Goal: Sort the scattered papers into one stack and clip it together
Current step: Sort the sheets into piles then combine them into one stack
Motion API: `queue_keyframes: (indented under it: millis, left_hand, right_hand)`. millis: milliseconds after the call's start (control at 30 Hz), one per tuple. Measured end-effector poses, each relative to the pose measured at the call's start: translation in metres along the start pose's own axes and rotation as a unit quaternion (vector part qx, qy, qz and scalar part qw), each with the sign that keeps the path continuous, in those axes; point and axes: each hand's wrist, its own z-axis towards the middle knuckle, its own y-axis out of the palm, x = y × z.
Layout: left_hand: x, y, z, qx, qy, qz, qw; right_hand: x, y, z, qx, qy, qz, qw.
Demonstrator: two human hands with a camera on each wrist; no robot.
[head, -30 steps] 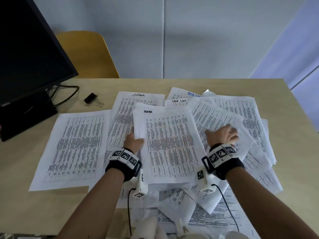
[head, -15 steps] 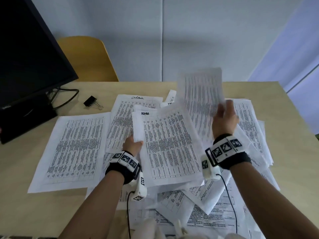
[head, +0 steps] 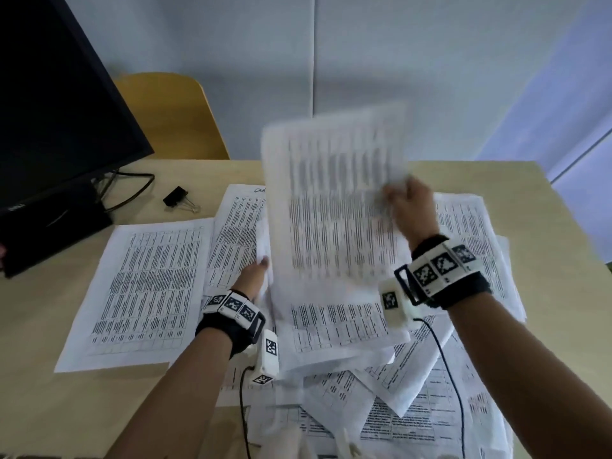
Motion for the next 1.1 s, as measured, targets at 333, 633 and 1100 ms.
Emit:
queue_keyframes:
  millis: [333,633,1100]
  left_hand:
    - [-0.001,0.004,-0.010,-0.067,0.074,-0.020,0.995]
    - [0.052,-0.014,-0.048,0.030,0.272,-0.187,0.943]
    - [0.046,-0.026,-0.067,-0.001,0.360,-0.375,0.854]
  right_hand:
    - [0.079,0.036,-0.052,-0.144,0.189,-0.123,0.963]
    - [0.027,0.013,-0.045,-0.081,0.212,0.107,0.968]
    - [-0.021,0.016,-0.085,-0.016,-0.005,0.172,0.985]
